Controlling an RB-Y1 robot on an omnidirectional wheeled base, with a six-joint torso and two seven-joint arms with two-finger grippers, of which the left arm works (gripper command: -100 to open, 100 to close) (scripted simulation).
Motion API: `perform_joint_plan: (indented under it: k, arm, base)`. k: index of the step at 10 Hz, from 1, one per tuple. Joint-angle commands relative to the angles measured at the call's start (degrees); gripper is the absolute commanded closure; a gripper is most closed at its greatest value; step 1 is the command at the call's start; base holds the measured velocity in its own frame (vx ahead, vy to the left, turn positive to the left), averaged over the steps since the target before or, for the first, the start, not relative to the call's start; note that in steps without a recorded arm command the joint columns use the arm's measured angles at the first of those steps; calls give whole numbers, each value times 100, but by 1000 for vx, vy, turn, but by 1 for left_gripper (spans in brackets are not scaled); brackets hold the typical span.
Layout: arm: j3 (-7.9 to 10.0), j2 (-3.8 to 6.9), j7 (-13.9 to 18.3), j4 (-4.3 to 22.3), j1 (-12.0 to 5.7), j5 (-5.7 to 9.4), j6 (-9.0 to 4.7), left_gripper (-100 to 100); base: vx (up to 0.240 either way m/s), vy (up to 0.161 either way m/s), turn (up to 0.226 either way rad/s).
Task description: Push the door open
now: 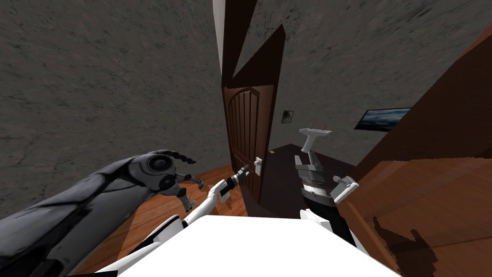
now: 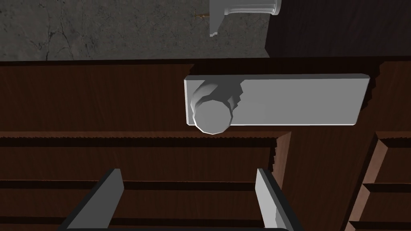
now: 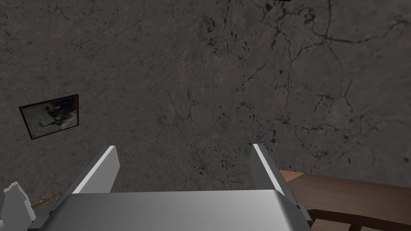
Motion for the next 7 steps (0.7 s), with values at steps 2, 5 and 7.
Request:
perform_joint_plan:
  k: [2, 5, 7]
  arm:
    - [-12, -312, -243, 23, -12, -3, 233, -100]
    - [-18, -482, -357, 59, -36, -5, 333, -100]
    - [-18, -482, -357, 59, -36, -5, 333, 100]
  base:
    - [195, -116, -43]
    - [164, -92, -33]
    - [-18, 7, 1]
